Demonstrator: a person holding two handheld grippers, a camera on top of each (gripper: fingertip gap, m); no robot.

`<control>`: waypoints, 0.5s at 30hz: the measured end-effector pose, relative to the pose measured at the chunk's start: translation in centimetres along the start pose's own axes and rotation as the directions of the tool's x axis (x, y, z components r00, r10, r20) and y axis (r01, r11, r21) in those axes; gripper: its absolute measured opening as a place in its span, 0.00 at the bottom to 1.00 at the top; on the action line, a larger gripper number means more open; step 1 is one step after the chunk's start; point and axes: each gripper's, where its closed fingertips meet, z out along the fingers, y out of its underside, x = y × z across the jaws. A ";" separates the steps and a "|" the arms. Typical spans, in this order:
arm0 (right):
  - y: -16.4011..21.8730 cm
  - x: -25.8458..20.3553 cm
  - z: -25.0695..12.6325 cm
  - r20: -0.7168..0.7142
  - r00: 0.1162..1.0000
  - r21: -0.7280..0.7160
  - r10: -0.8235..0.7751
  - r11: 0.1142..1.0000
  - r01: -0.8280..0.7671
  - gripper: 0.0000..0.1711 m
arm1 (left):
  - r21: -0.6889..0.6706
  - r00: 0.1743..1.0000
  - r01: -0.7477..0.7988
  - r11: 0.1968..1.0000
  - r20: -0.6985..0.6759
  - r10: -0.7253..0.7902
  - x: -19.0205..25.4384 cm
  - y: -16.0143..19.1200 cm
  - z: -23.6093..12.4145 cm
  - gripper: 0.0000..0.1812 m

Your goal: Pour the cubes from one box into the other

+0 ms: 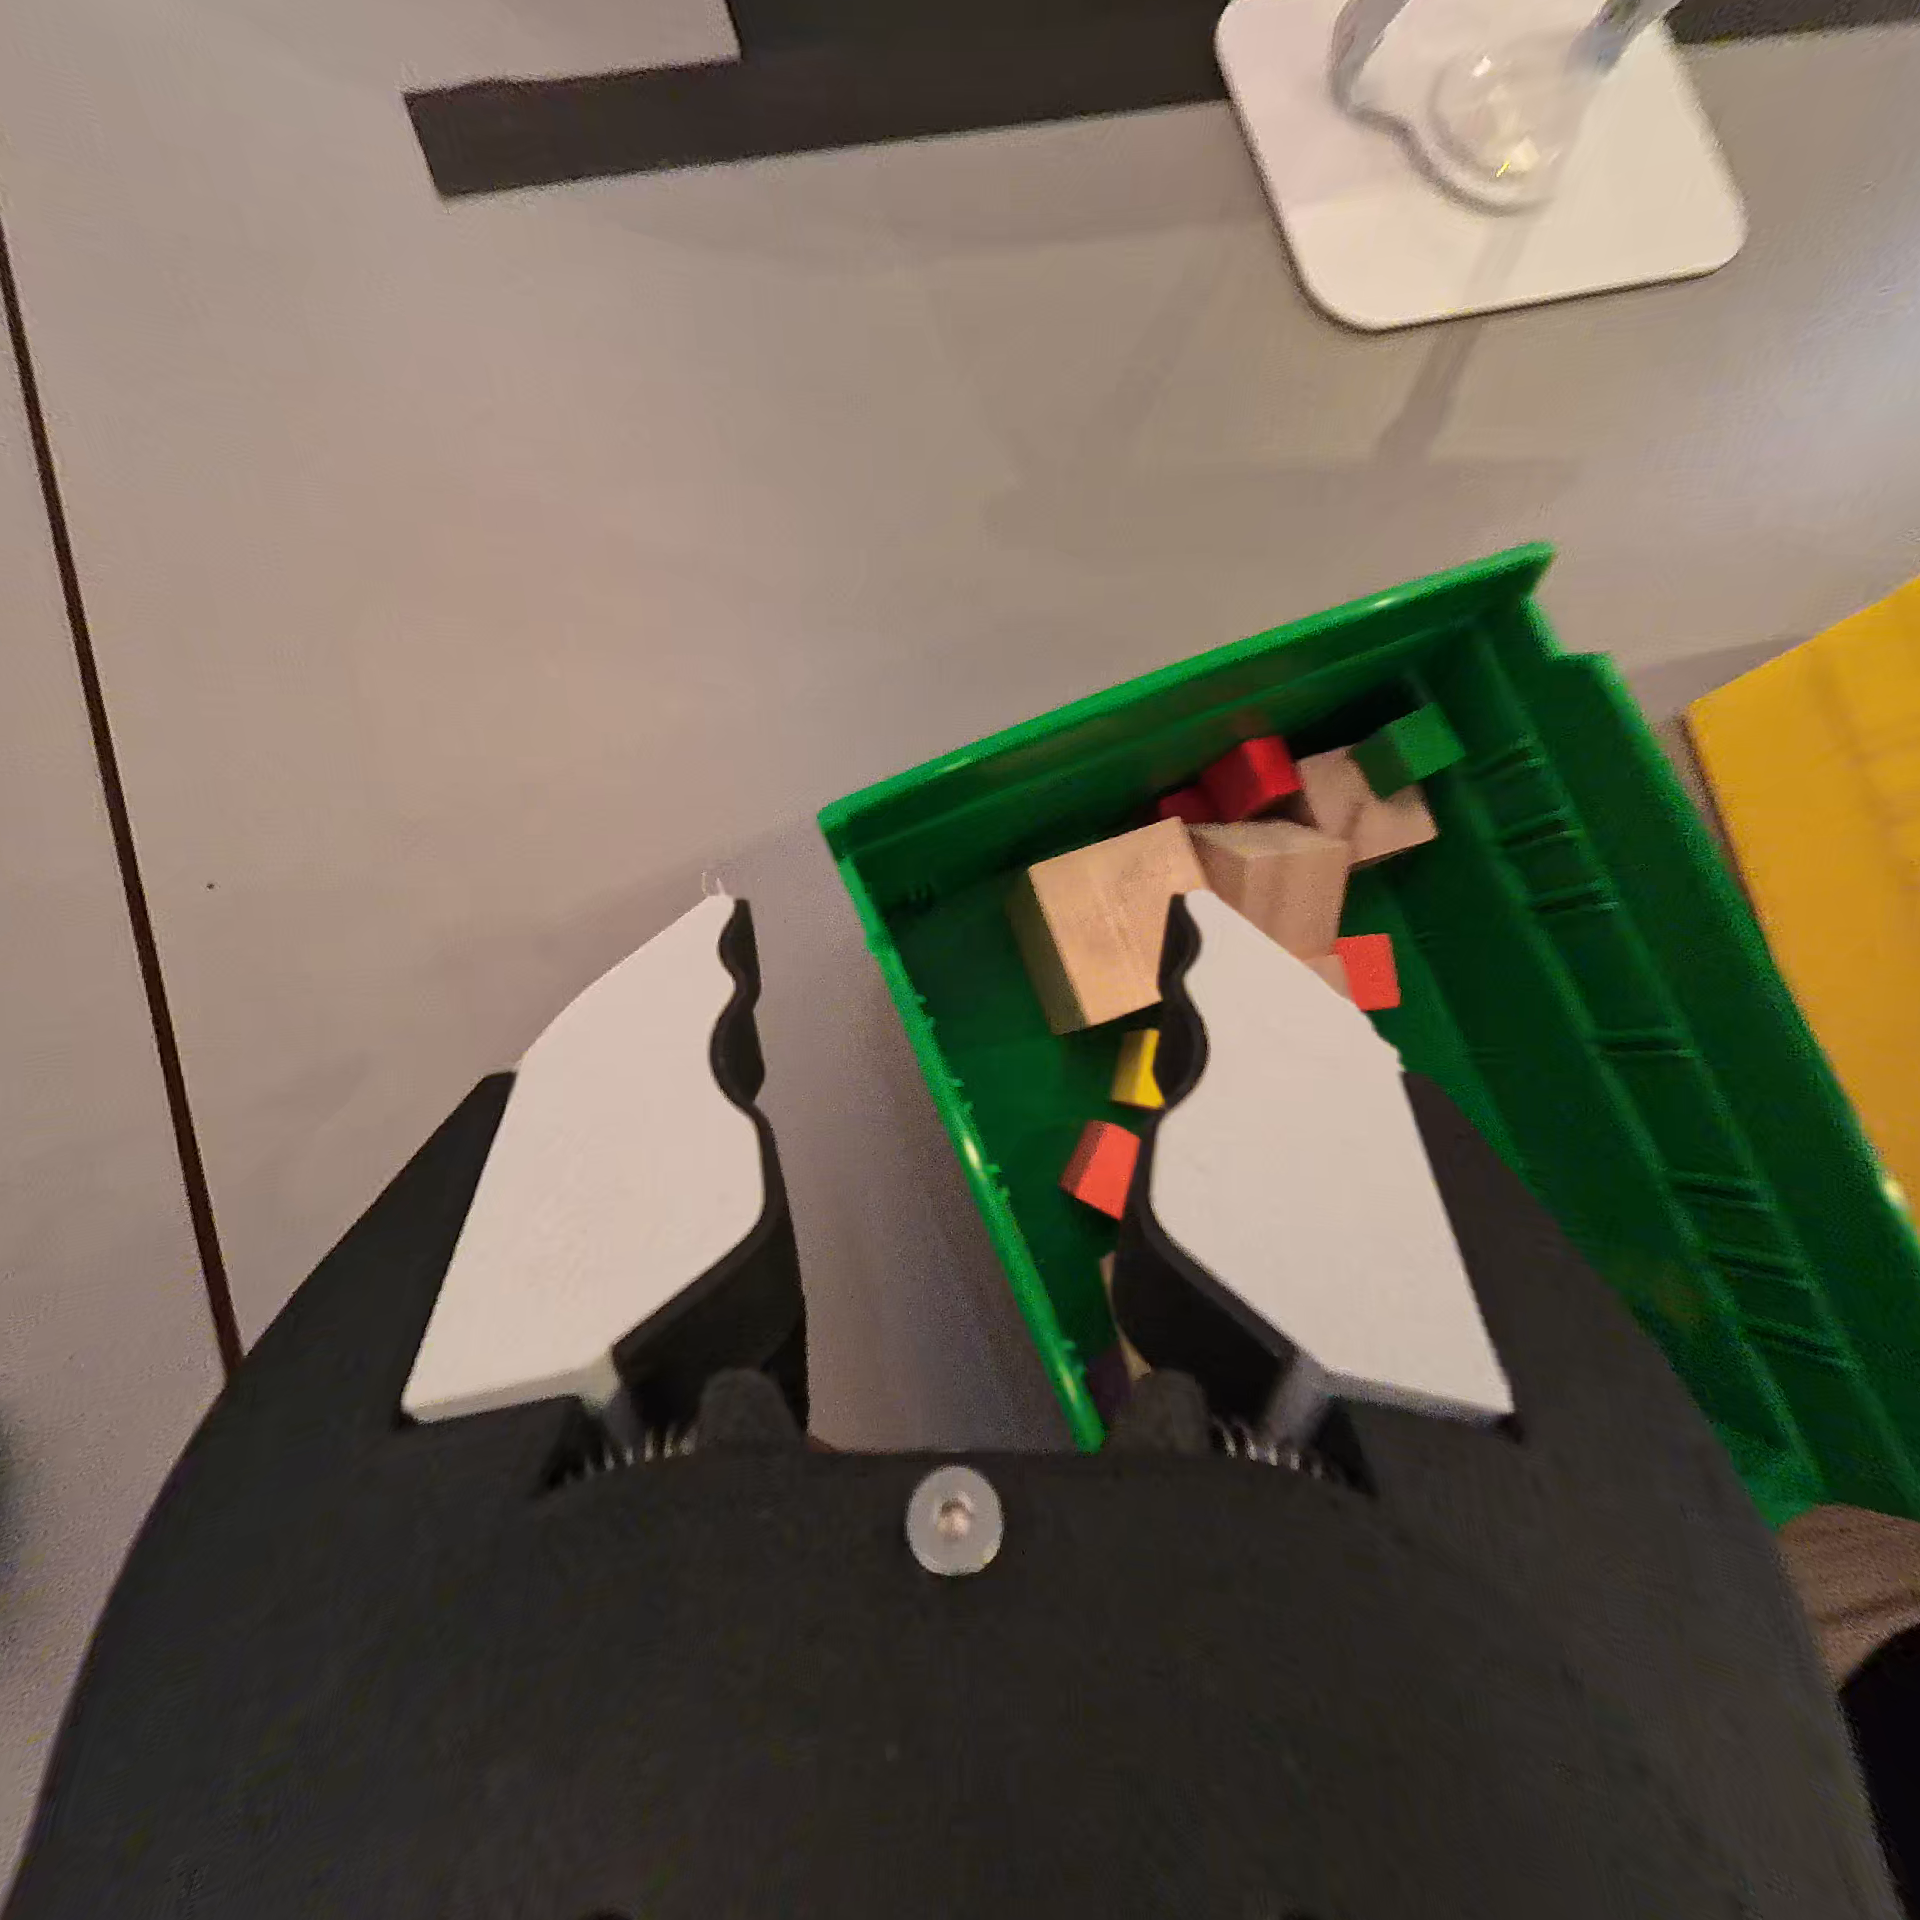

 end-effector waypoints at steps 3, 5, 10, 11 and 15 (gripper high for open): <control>-2.1 0.8 4.0 0.009 1.000 -0.100 0.014 0.995 -0.013 0.23 | -0.060 1.000 -0.002 0.998 -0.004 0.001 -1.1 0.8 1.9 0.39; -2.9 1.5 6.5 0.015 0.999 -0.154 0.038 0.987 -0.036 0.23 | -0.123 1.000 -0.023 0.992 0.005 0.024 -1.6 1.4 3.2 0.37; -3.7 3.0 9.7 -0.026 0.998 -0.230 0.056 0.971 -0.060 0.20 | -0.249 0.988 -0.129 0.960 0.046 0.144 -3.0 2.3 5.1 0.28; -3.5 3.3 10.1 -0.031 0.998 -0.254 0.056 0.965 -0.062 0.19 | -0.253 0.990 -0.130 0.959 0.018 0.139 -2.8 2.2 5.4 0.24; -2.4 4.2 11.5 -0.047 0.997 -0.344 0.054 0.937 -0.067 0.16 | -0.339 0.988 -0.153 0.928 -0.057 0.142 -2.0 3.1 6.8 0.21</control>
